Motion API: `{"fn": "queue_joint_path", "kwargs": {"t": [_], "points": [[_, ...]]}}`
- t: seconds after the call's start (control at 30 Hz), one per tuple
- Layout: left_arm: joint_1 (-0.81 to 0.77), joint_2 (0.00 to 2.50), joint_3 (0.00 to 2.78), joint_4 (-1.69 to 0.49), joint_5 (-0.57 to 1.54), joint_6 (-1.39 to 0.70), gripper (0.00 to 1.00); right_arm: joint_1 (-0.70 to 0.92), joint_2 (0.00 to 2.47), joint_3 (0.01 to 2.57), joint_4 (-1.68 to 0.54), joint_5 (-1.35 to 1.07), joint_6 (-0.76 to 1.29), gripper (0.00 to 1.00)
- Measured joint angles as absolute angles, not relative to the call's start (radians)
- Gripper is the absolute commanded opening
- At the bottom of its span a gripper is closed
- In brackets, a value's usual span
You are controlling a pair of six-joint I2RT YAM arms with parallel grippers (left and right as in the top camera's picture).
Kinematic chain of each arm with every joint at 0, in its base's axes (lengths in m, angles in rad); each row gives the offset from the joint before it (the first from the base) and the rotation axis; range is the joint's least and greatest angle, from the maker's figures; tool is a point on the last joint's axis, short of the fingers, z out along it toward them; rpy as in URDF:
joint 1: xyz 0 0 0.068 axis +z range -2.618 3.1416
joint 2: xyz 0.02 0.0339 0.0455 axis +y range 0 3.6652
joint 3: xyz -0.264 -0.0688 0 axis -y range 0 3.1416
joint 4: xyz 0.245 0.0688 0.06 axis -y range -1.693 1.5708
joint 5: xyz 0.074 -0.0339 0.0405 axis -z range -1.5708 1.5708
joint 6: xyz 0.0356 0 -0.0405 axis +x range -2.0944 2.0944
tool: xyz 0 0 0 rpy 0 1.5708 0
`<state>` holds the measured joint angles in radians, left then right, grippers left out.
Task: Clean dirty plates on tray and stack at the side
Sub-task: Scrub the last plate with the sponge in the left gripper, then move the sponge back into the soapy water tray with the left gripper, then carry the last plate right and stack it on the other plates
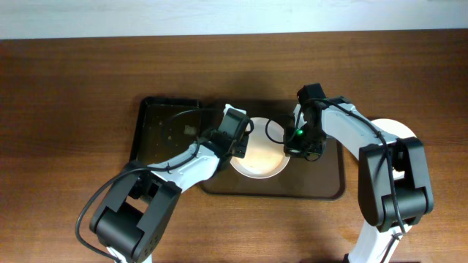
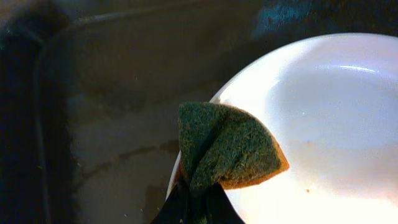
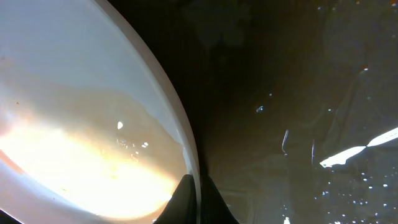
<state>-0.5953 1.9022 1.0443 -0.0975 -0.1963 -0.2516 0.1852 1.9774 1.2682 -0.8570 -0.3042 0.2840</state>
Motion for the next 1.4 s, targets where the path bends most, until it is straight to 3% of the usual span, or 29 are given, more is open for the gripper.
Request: {"fn": "queue_joint_path", "kwargs": {"t": [0.4, 0.63, 0.8, 0.97, 1.1, 1.23, 1.3, 1.4], "points": [[-0.541, 1.698, 1.140, -0.403, -0.356, -0.241, 0.00, 0.185, 1.977, 1.269, -0.872, -0.292, 0.280, 0.04], [-0.261, 1.596, 1.129, -0.569, -0.152, -0.307, 0.00, 0.185, 1.949, 1.270, -0.859, -0.233, 0.271, 0.04], [-0.160, 1.643, 1.034, -0.456, 0.028, -0.226, 0.00, 0.185, 1.712, 1.270, -0.883, -0.031, 0.261, 0.04], [-0.049, 1.786, 1.006, -0.355, 0.240, -0.149, 0.00, 0.185, 1.518, 1.270, -0.941, 0.360, 0.258, 0.04], [0.015, 1.850, 1.006, -0.346, 0.330, -0.120, 0.00, 0.239, 1.476, 1.270, -0.943, 0.655, 0.245, 0.04], [0.043, 1.863, 1.010, -0.356, 0.353, -0.112, 0.00, 0.433, 1.476, 1.270, -0.930, 0.905, 0.234, 0.04], [0.055, 1.873, 1.010, -0.366, 0.447, -0.025, 0.00, 0.472, 1.476, 1.270, -0.928, 0.944, 0.232, 0.04], [0.053, 1.874, 1.016, -0.381, 0.395, -0.067, 0.00, 0.472, 1.476, 1.270, -0.928, 0.962, 0.231, 0.04]]}}
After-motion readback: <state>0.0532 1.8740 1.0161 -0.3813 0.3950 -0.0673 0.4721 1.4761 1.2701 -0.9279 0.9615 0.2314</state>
